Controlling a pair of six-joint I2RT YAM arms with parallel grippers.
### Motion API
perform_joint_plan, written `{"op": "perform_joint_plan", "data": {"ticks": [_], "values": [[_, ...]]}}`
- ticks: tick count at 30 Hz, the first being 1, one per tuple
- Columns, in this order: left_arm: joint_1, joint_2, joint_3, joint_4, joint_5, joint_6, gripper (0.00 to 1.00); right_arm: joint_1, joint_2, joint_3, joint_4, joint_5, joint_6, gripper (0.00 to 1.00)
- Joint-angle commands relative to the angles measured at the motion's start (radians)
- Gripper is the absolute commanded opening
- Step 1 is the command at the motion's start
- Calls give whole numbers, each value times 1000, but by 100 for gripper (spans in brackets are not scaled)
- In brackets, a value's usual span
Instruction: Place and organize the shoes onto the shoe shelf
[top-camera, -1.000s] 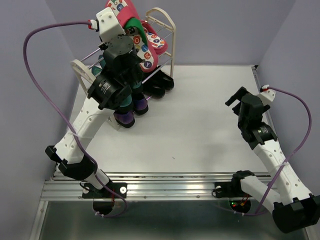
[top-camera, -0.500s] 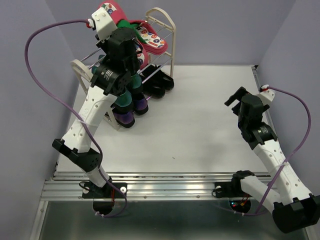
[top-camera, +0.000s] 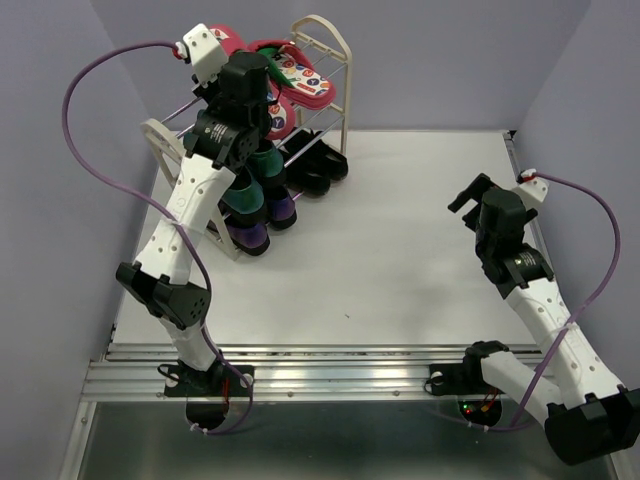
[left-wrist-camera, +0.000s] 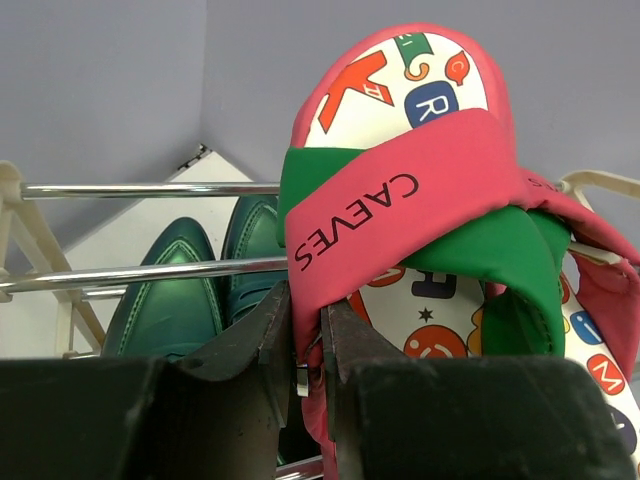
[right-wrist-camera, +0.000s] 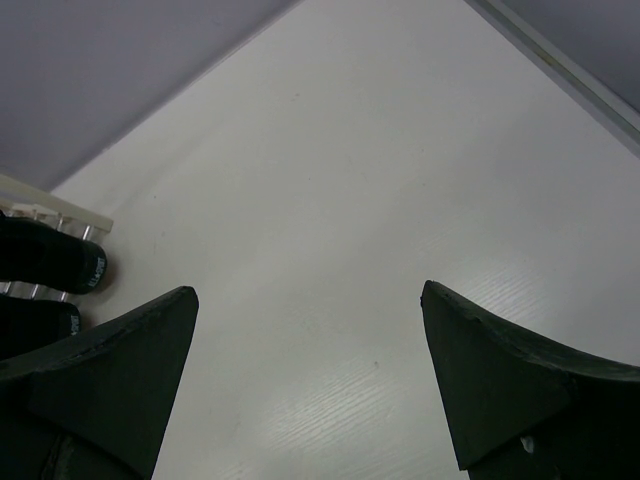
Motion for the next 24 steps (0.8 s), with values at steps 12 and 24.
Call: {"op": "perform_joint_plan", "data": {"ticks": [12, 24], "values": [[34, -44, -4, 19, 28, -126, 0, 0, -1, -2, 37, 3, 4, 99], [32, -144, 4, 35, 93, -106, 0, 0, 4, -3, 44, -12, 15, 99]]}}
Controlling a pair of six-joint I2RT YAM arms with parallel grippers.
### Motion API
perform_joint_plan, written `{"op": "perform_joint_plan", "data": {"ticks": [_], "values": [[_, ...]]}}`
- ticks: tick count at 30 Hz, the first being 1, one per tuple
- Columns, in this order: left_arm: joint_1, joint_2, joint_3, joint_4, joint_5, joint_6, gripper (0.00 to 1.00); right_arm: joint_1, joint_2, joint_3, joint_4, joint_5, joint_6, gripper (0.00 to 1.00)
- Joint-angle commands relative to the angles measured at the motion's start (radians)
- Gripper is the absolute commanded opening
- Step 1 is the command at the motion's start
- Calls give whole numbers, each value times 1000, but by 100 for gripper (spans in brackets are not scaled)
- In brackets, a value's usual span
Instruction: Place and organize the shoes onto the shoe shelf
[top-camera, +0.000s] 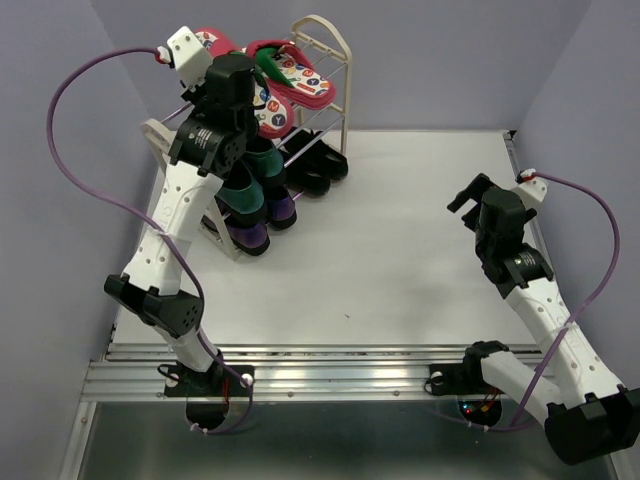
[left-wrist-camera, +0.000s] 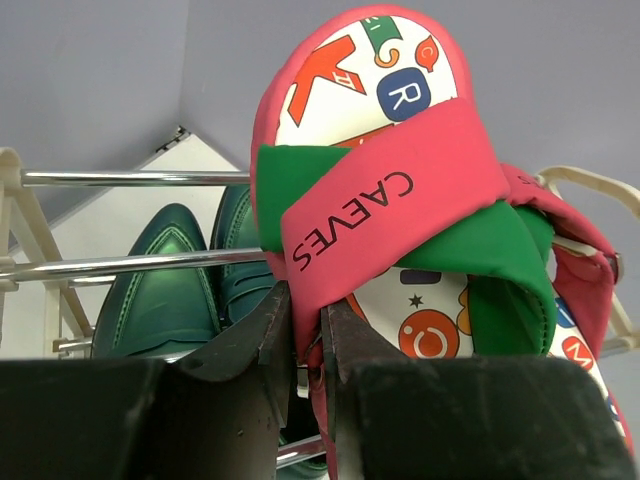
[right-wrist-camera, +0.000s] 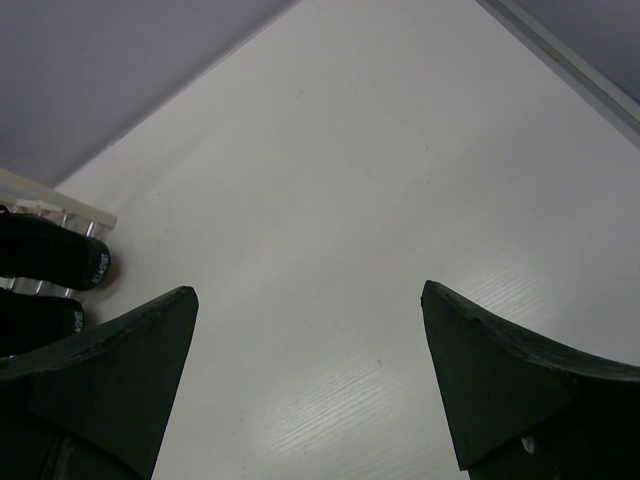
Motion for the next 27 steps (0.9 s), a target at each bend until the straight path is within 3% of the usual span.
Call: {"op": "perform_joint_plan", "data": {"ticks": [1, 15, 27], "values": [[-2, -99, 37, 79, 12, -24, 0, 0, -5, -5, 43, -2, 11, 99], [-2, -173, -27, 94, 38, -35, 0, 0, -14, -11, 43, -14, 22, 99], [0, -102, -56, 99, 53, -61, 0, 0, -43, -22, 43, -5, 11, 99]]}}
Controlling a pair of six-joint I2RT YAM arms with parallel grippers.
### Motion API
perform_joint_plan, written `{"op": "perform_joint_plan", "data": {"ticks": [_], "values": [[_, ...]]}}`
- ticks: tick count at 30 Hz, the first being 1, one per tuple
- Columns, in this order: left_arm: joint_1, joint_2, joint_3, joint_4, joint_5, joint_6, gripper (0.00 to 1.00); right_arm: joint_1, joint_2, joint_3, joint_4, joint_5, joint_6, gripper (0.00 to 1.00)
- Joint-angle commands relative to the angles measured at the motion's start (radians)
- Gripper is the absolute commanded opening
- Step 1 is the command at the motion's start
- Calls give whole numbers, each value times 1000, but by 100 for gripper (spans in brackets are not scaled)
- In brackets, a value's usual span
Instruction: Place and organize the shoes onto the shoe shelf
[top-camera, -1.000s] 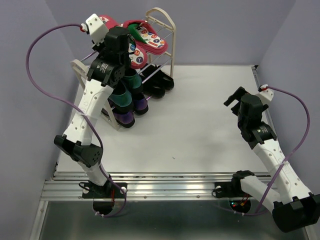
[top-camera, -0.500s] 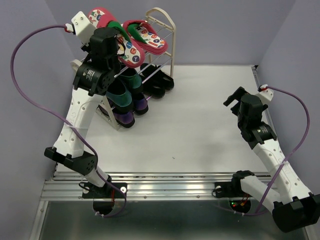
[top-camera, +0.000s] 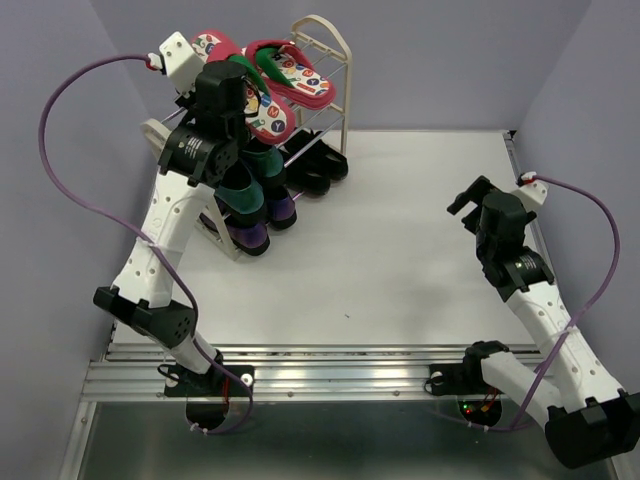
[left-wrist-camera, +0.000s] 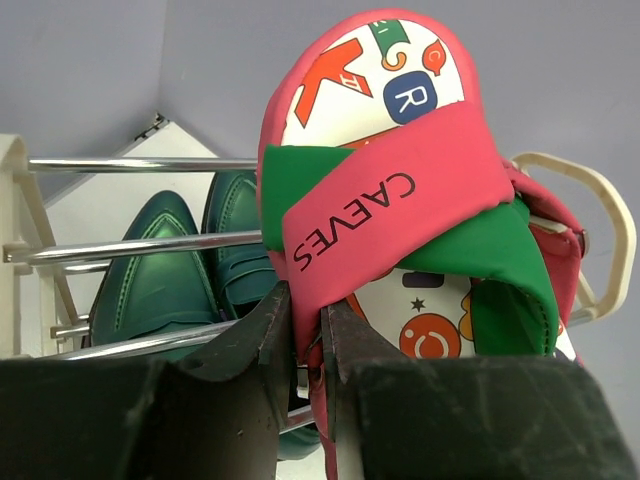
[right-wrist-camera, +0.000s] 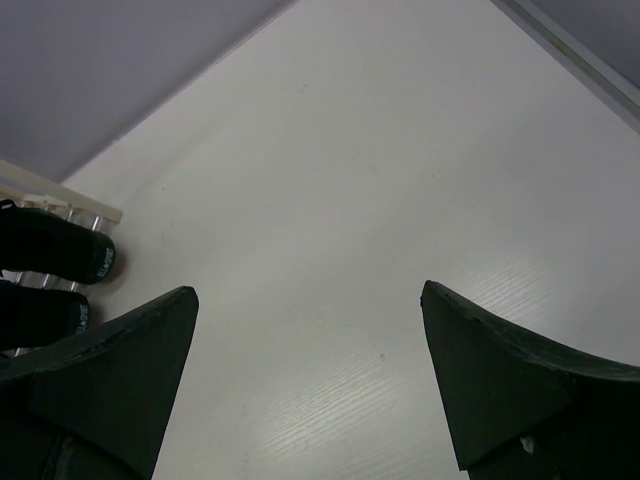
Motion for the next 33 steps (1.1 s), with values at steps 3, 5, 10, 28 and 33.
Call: {"op": "perform_joint_plan", "data": {"ticks": [3, 5, 10, 28, 33], "values": [[4, 15, 17, 101, -2, -35, 0, 0, -26, -3, 43, 10, -1, 99], [10, 26, 18, 96, 15, -41, 0, 0, -25, -3, 41, 12, 1, 99], [20, 43, 4, 87, 17, -69, 0, 0, -22, -1, 41, 13, -1, 99], [33, 61, 16, 112, 52, -41, 69, 0, -15, 10, 43, 9, -4, 99], [33, 58, 44, 135, 68, -5, 76, 0, -14, 11, 41, 9, -7, 99]]}}
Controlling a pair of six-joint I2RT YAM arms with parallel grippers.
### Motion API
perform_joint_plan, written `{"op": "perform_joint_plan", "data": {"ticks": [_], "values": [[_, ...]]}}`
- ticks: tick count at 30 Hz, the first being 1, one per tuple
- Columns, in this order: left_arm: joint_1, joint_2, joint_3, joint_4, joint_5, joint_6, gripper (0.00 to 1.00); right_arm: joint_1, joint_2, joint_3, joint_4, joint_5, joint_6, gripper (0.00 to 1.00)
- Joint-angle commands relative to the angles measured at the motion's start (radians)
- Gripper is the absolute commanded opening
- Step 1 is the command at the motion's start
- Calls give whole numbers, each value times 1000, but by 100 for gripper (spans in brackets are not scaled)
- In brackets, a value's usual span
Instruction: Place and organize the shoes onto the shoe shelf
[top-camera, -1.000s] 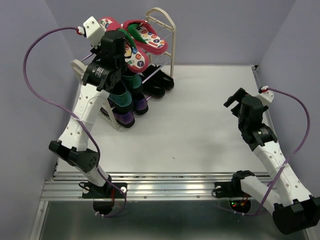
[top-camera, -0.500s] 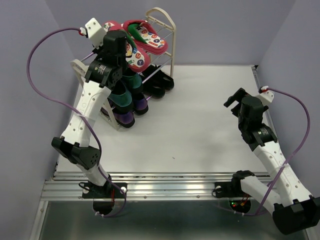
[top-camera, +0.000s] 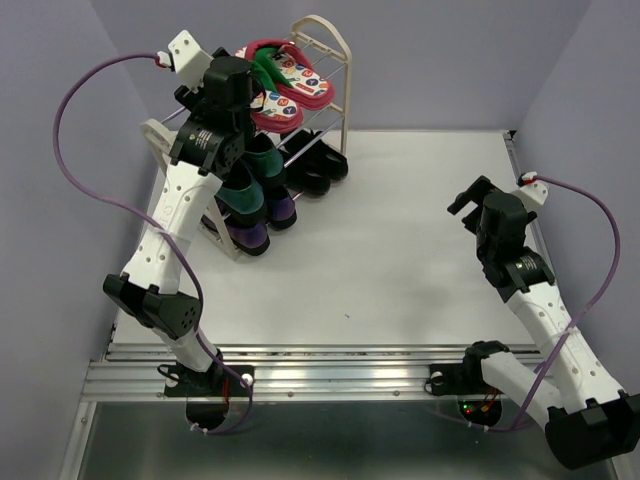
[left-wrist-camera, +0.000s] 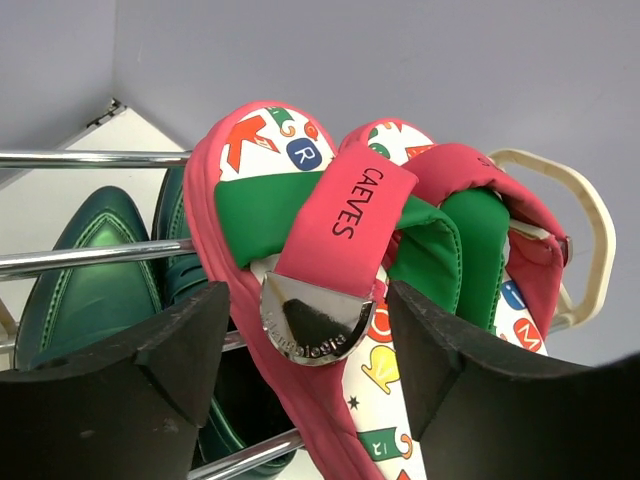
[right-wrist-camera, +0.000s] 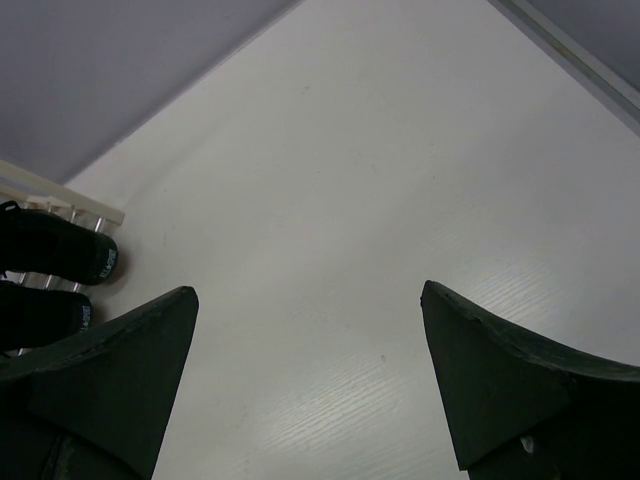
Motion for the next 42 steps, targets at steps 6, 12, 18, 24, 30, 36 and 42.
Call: {"op": "perform_joint_plan", "data": {"ticks": [6, 12, 18, 24, 30, 36, 42], "values": [[6, -37, 124, 132, 47, 156, 81, 0, 8, 20, 40, -9, -25, 100], [3, -71, 160, 213, 171, 319, 82, 0, 103, 68, 13, -104, -66, 100], [-72, -151, 10, 264, 278, 474, 81, 0, 247, 132, -53, -197, -76, 100], [-249, -180, -88, 266, 278, 563, 81, 0, 362, 198, -130, -134, -51, 100], [-371, -174, -173, 272, 422, 557, 80, 0, 360, 198, -138, -76, -47, 100], [-468, -151, -254, 275, 495, 592, 80, 0, 334, 185, -138, -28, -42, 100], [-504, -171, -335, 293, 549, 618, 80, 0, 318, 178, -138, -8, -30, 100]]}}
